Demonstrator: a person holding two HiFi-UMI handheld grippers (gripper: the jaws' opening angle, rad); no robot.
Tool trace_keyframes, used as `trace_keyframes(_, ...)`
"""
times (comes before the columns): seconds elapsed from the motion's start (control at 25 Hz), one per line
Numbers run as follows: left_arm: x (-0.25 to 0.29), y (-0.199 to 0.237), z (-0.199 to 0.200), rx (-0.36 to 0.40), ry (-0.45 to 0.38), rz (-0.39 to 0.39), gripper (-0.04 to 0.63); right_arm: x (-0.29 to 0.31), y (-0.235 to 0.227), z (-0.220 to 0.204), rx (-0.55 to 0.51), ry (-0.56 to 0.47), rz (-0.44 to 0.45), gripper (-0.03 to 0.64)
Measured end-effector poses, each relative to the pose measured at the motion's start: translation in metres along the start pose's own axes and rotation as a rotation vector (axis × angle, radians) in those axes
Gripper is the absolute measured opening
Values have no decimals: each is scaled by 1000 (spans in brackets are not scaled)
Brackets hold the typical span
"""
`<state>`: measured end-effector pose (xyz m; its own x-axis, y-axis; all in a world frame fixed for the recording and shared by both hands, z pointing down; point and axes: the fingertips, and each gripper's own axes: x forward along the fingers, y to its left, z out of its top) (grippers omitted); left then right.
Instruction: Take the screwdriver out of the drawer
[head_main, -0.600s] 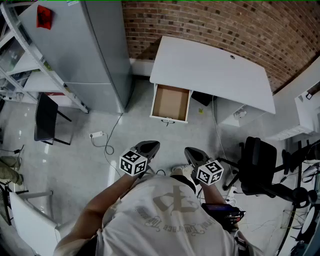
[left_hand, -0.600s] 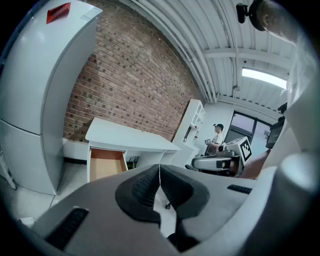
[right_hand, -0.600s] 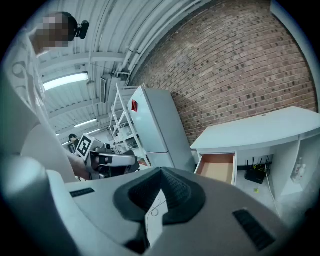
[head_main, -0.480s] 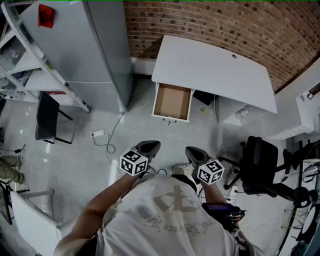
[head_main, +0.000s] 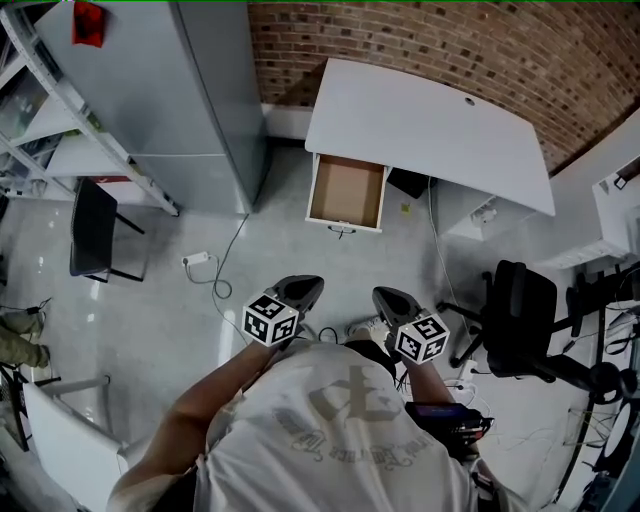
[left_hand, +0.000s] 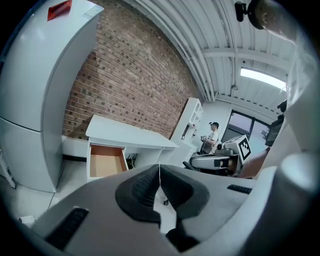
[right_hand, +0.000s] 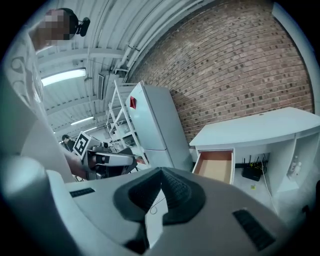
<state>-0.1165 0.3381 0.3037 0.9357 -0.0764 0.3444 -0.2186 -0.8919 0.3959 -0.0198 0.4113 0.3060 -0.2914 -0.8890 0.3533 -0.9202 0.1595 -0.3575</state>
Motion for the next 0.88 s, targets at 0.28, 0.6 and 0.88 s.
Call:
trace_keyframes(0.28,-8,0,-9,-19,8,2,23,-4,1,-4,29,2,-36,23)
trace_keyframes(0.6,-24,7,-22,-60,-11,45,23,11,11,-11,19,39,20,23)
trace_keyframes(0.88,-27,21,-15,-69,-37,78,23,38,12,-3,-6,71,79,23)
